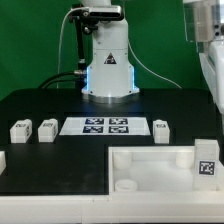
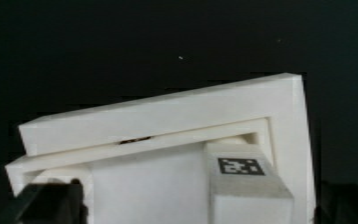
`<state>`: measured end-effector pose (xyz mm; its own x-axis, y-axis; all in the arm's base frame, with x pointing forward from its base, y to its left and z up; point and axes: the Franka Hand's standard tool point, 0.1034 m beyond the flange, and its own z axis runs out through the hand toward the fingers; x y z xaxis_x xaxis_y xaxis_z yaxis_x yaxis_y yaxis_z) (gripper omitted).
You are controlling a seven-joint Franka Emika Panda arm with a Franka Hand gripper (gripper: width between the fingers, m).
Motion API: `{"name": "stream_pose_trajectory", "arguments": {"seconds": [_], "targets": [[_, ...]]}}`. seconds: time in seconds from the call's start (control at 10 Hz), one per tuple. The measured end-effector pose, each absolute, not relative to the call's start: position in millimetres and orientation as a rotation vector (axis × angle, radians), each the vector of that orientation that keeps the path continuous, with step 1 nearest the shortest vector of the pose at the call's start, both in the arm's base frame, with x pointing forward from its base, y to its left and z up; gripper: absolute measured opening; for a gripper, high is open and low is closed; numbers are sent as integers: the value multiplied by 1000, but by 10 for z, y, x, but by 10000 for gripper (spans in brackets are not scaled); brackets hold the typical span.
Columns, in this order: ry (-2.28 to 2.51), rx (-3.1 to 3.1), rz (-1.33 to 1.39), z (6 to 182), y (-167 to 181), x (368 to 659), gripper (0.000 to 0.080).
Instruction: Assemble one leg
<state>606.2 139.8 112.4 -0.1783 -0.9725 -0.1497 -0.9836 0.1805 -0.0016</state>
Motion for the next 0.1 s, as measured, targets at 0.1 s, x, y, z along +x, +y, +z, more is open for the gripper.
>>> {"name": "stream_pose_trajectory", "arguments": {"seconds": [0.1], "targets": [[2323,-1938,146,1103,1402,6055,649]]}}
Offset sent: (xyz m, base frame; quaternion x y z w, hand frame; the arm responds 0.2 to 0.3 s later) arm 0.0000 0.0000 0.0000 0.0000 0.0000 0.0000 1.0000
